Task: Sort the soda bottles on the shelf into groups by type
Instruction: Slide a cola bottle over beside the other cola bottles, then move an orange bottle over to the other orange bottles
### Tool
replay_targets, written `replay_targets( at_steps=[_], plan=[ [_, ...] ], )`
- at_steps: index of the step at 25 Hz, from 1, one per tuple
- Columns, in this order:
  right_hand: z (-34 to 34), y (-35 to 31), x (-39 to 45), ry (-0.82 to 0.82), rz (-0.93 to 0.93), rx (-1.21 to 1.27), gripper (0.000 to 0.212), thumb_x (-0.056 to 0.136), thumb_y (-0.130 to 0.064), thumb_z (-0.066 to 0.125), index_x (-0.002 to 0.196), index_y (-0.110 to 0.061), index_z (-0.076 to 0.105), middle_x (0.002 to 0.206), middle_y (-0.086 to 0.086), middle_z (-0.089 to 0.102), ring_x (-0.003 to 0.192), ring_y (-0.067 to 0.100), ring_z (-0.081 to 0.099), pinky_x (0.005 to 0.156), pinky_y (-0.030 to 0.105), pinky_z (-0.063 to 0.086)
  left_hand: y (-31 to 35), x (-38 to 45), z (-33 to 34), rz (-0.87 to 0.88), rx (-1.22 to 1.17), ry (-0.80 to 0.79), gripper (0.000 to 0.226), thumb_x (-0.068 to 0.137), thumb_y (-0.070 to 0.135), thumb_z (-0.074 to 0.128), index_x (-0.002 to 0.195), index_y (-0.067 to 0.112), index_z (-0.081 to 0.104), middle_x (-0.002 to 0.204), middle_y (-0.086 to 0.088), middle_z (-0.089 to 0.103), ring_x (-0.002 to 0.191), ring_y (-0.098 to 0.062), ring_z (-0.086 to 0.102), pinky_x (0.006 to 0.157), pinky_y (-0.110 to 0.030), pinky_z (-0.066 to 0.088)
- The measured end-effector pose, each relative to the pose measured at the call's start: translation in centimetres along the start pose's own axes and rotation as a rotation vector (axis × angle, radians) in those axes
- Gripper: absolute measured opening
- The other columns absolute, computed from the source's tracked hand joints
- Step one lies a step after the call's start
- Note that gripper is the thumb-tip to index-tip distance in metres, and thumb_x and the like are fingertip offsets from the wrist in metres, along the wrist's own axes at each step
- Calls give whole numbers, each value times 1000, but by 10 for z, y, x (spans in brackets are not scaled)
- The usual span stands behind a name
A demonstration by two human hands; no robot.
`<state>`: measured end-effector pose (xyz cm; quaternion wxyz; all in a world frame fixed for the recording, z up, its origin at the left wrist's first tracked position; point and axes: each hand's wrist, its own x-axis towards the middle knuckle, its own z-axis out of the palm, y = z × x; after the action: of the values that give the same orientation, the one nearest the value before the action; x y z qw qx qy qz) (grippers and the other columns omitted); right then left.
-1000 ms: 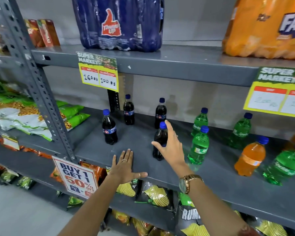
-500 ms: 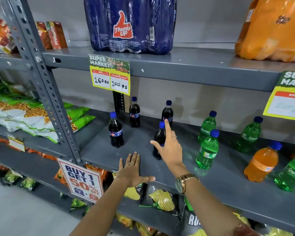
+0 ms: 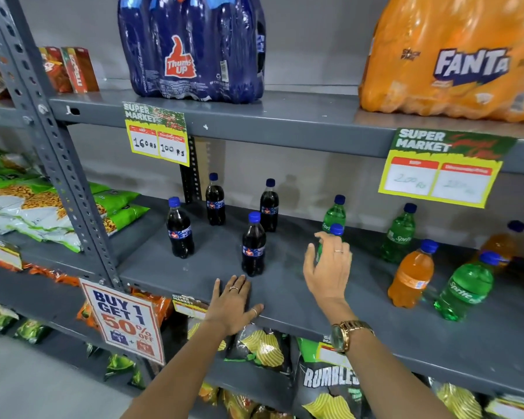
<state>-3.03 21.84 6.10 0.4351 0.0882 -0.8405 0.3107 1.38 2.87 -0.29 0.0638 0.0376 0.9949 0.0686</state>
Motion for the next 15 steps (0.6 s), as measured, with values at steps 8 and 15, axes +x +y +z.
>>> replay_targets(
  at_steps=[8,15],
  plan=[
    [-61,72,9,96,169,-209,32,74,-16,45,104,-7,51,105,22,62,94,41,52,76,47,45,62,0,7,55,4,24,68,94,53,30,147,13,16,158,-5,14,146,-21,5,116,-51,-7],
    [-85,112,17,-41,355,-226,71,68,3,69,130,0,33,129,33,44,109,51,43,90,55,42,101,1,13,73,-14,-9,67,94,53,30,147,14,16,159,-9,10,146,-26,4,117,-51,-5]
  ],
)
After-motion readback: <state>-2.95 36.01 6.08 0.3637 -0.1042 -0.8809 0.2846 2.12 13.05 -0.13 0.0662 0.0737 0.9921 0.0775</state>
